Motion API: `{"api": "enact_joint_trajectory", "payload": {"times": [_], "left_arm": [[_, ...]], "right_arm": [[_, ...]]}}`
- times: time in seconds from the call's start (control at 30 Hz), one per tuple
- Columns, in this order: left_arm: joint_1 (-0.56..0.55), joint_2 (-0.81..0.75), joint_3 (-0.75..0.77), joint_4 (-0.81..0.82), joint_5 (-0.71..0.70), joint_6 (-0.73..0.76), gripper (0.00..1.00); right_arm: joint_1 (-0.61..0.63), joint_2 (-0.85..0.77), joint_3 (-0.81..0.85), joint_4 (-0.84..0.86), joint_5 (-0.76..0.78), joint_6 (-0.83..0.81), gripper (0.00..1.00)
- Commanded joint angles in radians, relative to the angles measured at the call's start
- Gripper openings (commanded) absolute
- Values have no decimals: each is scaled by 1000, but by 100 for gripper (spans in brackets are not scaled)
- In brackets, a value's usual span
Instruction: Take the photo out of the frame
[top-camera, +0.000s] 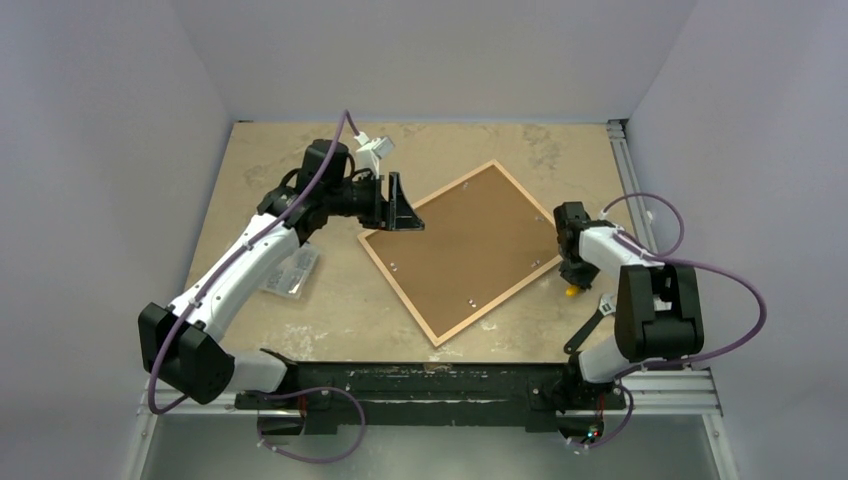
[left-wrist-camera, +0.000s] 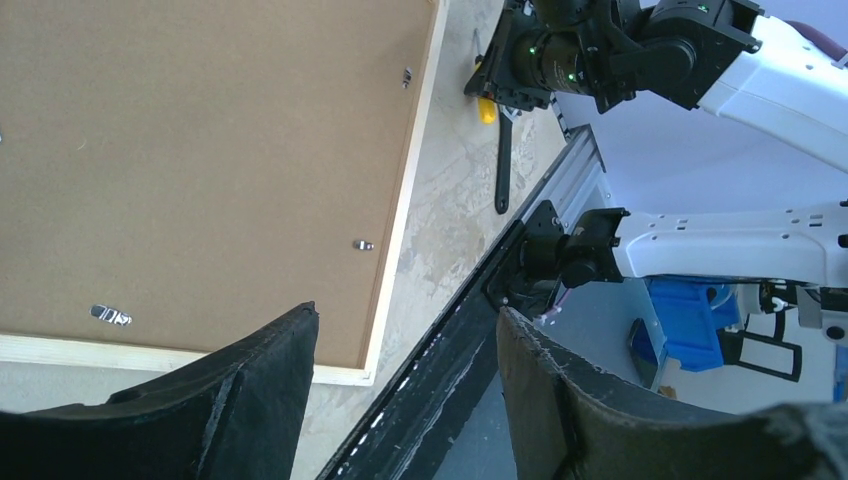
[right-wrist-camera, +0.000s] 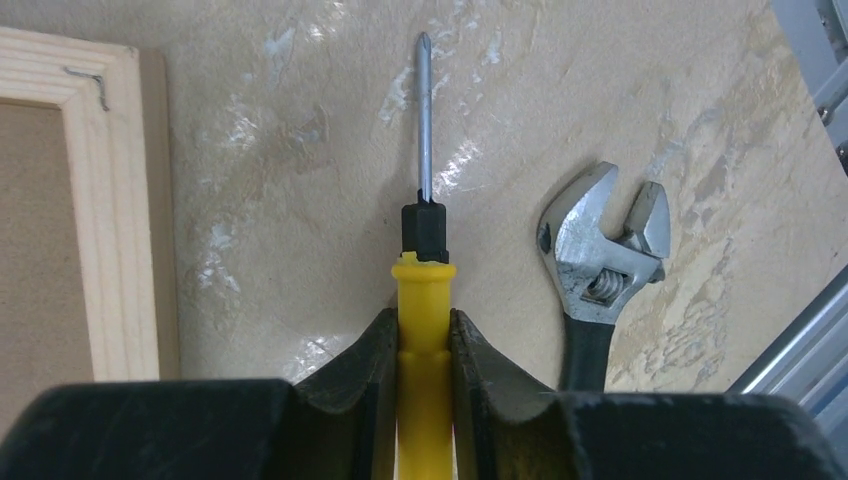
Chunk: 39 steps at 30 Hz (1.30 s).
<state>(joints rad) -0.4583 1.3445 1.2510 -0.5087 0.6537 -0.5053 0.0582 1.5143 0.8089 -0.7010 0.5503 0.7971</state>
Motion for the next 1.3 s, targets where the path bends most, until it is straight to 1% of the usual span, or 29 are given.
{"api": "enact_joint_trajectory", "payload": {"times": [0.0, 0.03, 0.1, 0.3, 0.5, 0.6, 0.7, 0.87, 0.97, 1.0, 1.07, 1.1, 1.17, 1.27], "left_arm": [[7, -32, -5, 50, 29, -9, 63], [7, -31, -5, 50, 28, -8, 63], [7, -29, -8, 54, 32, -10, 63], [7, -25, -11, 58, 35, -10, 63], [7, -20, -15, 60, 32, -4, 64], [7, -12, -27, 80, 52, -1, 66], [6, -9, -46, 115, 64, -10, 68], [-23, 14, -51, 117, 46, 16, 71], [-73, 23, -51, 107, 9, 48, 74], [-89, 26, -50, 97, -12, 63, 74], [-156, 28, -51, 79, -75, 99, 76], [-196, 27, -52, 69, -119, 120, 77], [-297, 33, -63, 57, -253, 164, 77], [-451, 79, -82, 52, -448, 200, 74]], "right_arm": [[-3, 10, 28, -22, -19, -7, 14], [-3, 5, 24, -22, -19, -8, 19], [-3, -6, 8, -21, -28, -8, 24], [-3, -1, -22, -6, -88, -3, 33], [-3, -55, -37, -5, -99, -1, 39], [-3, -101, -39, -18, -98, 2, 43], [-2, -168, -40, -33, -76, -15, 49], [-2, -287, -19, -83, -64, -34, 57], [10, -372, -15, -86, -100, -67, 59], [24, -409, -20, -71, -128, -87, 59], [74, -479, -33, -49, -178, -103, 59], [129, -517, -42, -35, -205, -106, 60], [212, -572, -55, -24, -238, -88, 60], [295, -636, -84, -4, -306, -42, 60]]}}
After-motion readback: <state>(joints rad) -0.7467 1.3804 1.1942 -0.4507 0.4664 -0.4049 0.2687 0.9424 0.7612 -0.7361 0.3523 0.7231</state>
